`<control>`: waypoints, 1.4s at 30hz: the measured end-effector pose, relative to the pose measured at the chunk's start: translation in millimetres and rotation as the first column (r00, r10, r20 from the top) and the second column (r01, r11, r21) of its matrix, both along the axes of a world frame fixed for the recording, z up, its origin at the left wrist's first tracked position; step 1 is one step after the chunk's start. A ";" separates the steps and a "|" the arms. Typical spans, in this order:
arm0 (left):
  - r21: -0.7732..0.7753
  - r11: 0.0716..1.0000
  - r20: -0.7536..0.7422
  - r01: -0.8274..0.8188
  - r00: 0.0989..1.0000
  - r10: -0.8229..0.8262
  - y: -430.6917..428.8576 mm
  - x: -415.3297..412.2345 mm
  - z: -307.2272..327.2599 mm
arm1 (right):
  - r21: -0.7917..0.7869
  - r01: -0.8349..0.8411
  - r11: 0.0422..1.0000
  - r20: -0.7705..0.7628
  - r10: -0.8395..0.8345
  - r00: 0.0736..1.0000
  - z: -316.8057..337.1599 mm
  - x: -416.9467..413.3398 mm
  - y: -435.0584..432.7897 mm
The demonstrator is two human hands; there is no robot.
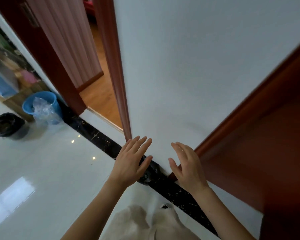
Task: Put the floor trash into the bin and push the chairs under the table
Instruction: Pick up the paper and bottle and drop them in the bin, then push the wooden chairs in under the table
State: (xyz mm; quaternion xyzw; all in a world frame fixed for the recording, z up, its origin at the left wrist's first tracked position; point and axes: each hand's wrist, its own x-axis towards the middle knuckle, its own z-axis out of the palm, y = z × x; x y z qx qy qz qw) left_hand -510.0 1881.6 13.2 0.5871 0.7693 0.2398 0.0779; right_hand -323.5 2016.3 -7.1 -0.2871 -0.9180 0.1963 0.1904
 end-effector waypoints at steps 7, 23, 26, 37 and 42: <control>0.106 0.937 -0.017 0.333 0.943 -0.334 38.5 -9.1 26.3 | 0.049 0.356 0.933 -0.056 -0.354 0.934 32.5 25.1 -30.2; 0.131 0.197 -0.080 0.972 0.209 -0.975 -21.5 164.2 50.4 | 0.061 0.993 0.101 -0.088 -0.991 0.106 60.3 153.5 -318.4; 0.105 0.054 -0.077 0.993 0.062 -0.995 -66.8 216.4 43.8 | 0.036 0.997 -0.063 -0.079 -0.995 -0.060 52.0 180.4 -390.6; 0.059 -0.164 0.036 0.985 -0.166 -0.985 -236.0 375.4 15.4 | -0.002 0.941 -0.338 0.025 -0.941 -0.338 36.7 275.9 -580.1; 0.068 -0.221 -0.014 0.973 -0.221 -0.975 -257.2 434.9 17.6 | -0.005 0.930 -0.367 0.044 -0.930 -0.366 33.3 326.5 -610.3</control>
